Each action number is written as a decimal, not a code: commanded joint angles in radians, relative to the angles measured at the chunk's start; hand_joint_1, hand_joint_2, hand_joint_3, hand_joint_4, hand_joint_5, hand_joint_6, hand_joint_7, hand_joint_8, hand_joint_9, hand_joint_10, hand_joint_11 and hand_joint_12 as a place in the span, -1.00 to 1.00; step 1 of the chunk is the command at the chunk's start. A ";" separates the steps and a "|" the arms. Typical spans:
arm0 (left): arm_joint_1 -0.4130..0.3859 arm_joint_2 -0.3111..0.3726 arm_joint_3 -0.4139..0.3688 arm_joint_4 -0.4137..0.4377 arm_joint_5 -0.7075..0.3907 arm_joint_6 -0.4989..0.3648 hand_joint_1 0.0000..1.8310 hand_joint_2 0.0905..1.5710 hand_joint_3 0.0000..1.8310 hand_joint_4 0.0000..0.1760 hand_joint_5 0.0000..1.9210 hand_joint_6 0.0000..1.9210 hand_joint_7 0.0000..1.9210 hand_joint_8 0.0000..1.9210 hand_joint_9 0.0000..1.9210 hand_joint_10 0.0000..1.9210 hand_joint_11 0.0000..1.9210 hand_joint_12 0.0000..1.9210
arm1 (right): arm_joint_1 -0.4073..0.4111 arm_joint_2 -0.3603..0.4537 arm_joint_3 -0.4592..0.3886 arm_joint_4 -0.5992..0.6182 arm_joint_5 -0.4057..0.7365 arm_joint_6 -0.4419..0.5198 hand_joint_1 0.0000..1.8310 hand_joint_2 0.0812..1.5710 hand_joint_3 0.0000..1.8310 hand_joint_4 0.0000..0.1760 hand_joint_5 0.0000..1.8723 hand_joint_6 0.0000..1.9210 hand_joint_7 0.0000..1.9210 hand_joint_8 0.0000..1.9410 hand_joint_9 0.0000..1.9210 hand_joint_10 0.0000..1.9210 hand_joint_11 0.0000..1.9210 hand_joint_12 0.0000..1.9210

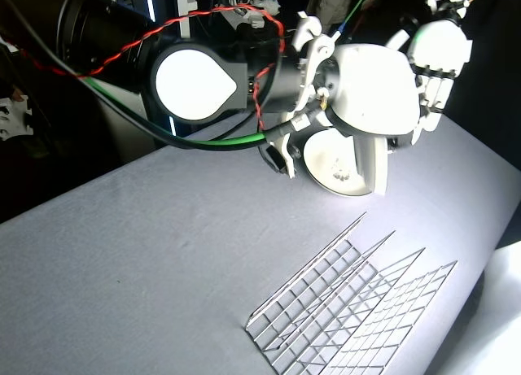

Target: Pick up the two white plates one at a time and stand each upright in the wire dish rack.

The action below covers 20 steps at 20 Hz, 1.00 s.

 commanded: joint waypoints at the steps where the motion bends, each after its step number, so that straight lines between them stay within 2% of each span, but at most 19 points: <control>1: -0.008 -0.001 0.003 -0.066 -0.023 -0.006 -1.00 0.41 -1.00 -1.00 -0.94 -0.99 -0.97 -0.99 -0.99 -1.00 -1.00 -1.00 | 0.029 0.007 0.003 0.058 0.099 0.011 0.53 0.30 -1.00 -1.00 0.10 -0.14 0.19 -0.31 0.13 -0.04 0.00 -0.07; 2: -0.008 -0.001 0.002 -0.066 -0.025 -0.008 -1.00 0.41 -1.00 -1.00 -0.96 -1.00 -0.98 -1.00 -1.00 -1.00 -1.00 -1.00 | 0.037 0.007 0.005 0.080 0.087 0.011 0.52 0.31 -1.00 -1.00 0.09 -0.12 0.15 -0.24 0.10 0.01 0.00 -0.13; 3: -0.008 -0.002 0.002 -0.068 -0.027 -0.009 -1.00 0.40 -1.00 -1.00 -0.96 -1.00 -0.99 -1.00 -1.00 -1.00 -1.00 -1.00 | 0.046 0.007 0.007 0.096 0.079 0.011 0.61 0.30 -1.00 -1.00 0.10 -0.22 0.18 -0.33 0.14 -0.14 -0.06 0.38; 4: -0.010 -0.008 0.002 -0.070 -0.029 -0.022 -1.00 0.40 -1.00 -1.00 -0.96 -1.00 -0.99 -1.00 -1.00 -1.00 -1.00 -1.00 | 0.065 0.007 0.013 0.184 0.045 0.012 0.64 0.30 -1.00 -1.00 0.11 -0.25 0.18 -0.35 0.14 -0.18 -0.07 0.50; 8: -0.011 -0.008 -0.008 -0.070 -0.039 -0.028 -1.00 0.40 -1.00 -1.00 -0.95 -0.99 -0.97 -0.99 -0.99 -1.00 -1.00 -1.00 | 0.079 0.007 0.028 0.245 0.013 0.011 0.63 0.31 -1.00 -1.00 0.10 -0.20 0.14 -0.27 0.10 -0.15 -0.07 0.50; 14: -0.019 -0.012 -0.047 -0.033 -0.025 -0.029 -1.00 0.40 -1.00 -1.00 -0.97 -0.99 -0.99 -1.00 -1.00 -1.00 -1.00 -1.00 | 0.089 -0.003 0.088 0.295 -0.003 0.010 0.64 0.30 -1.00 -1.00 0.10 -0.22 0.18 -0.32 0.12 -0.19 -0.06 0.48; 15: -0.019 -0.013 -0.046 -0.032 -0.024 -0.028 -1.00 0.39 -1.00 -1.00 -0.96 -0.99 -0.99 -1.00 -1.00 -1.00 -1.00 -1.00 | 0.089 -0.005 0.102 0.296 -0.003 0.010 0.55 0.30 -1.00 -1.00 0.11 -0.16 0.20 -0.30 0.10 -0.06 -0.04 0.08; 16: -0.020 -0.015 -0.044 -0.032 -0.024 -0.028 -1.00 0.39 -1.00 -1.00 -0.96 -0.99 -0.99 -1.00 -1.00 -1.00 -1.00 -1.00 | 0.090 -0.006 0.110 0.301 -0.003 0.010 0.55 0.30 -1.00 -1.00 0.11 -0.16 0.20 -0.30 0.10 -0.06 -0.04 0.08; 17: -0.019 -0.019 -0.043 -0.028 -0.021 -0.028 -1.00 0.39 -1.00 -1.00 -0.97 -1.00 -0.99 -1.00 -1.00 -1.00 -1.00 -1.00 | 0.093 -0.006 0.120 0.303 -0.004 0.009 0.62 0.31 -0.99 -1.00 0.10 -0.18 0.16 -0.28 0.09 -0.12 -0.07 0.42; 18: -0.019 -0.020 -0.043 -0.025 -0.020 -0.028 -1.00 0.39 -1.00 -1.00 -0.97 -1.00 -0.98 -0.99 -1.00 -1.00 -1.00 -1.00 | 0.095 -0.006 0.126 0.304 -0.004 0.009 0.63 0.31 -1.00 -1.00 0.09 -0.17 0.14 -0.26 0.08 -0.13 -0.07 0.49; 20: -0.018 -0.023 -0.048 -0.019 -0.014 -0.028 -1.00 0.39 -1.00 -1.00 -0.96 -0.99 -0.98 -0.99 -1.00 -1.00 -1.00 -1.00 | 0.099 -0.006 0.144 0.311 -0.009 0.009 0.63 0.31 -1.00 -1.00 0.10 -0.20 0.15 -0.30 0.11 -0.17 -0.07 0.50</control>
